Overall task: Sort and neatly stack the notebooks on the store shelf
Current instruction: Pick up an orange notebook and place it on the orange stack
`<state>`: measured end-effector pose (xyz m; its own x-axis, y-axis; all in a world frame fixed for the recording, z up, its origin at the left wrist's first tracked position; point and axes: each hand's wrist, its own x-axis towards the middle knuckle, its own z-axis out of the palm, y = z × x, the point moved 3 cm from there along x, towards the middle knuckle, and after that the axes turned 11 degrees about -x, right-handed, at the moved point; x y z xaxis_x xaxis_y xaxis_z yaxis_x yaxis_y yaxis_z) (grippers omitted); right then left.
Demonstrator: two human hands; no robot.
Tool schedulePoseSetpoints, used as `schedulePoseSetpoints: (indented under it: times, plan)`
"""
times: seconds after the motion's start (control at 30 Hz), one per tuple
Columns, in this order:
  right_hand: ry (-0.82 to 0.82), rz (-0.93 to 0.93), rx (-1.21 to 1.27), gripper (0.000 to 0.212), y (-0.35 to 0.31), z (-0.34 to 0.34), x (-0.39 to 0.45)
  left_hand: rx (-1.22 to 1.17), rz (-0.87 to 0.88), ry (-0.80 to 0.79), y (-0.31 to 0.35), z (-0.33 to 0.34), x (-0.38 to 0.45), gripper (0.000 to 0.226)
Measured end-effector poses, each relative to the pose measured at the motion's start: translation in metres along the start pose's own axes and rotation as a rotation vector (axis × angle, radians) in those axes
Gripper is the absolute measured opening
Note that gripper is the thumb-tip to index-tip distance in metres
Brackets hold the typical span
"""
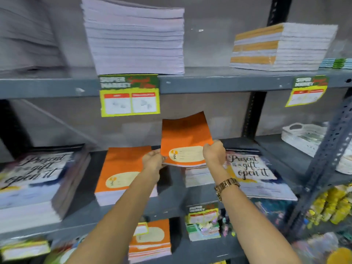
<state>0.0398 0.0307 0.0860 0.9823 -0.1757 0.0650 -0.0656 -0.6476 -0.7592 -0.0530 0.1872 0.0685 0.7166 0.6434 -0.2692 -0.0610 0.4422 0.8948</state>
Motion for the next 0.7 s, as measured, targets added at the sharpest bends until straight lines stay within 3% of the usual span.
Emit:
schedulePoseSetpoints:
  times: [0.27, 0.37, 0.47, 0.63, 0.7]
  plan:
    - [-0.222, -0.104, 0.006, 0.025, -0.048, 0.086, -0.067, 0.069, 0.031, 0.125, 0.037, -0.117, 0.022, 0.029]
    - [-0.282, -0.111, -0.011, 0.025, -0.058, 0.111, -0.087, 0.159, 0.051, 0.207, 0.042, -0.152, 0.027, 0.023]
    - [-0.335, -0.113, -0.052, 0.026, -0.063, 0.134, -0.099, 0.295, 0.072, 0.257, 0.044, -0.173, 0.030, 0.033]
    - [-0.337, -0.129, -0.153, 0.012, -0.059, 0.156, -0.110, 0.531, 0.173, 0.247, 0.044, -0.185, 0.025, 0.022]
    - [-0.297, -0.129, -0.227, 0.015, -0.060, 0.154, -0.111, 0.636, 0.196, 0.217, 0.042, -0.184, 0.025, 0.027]
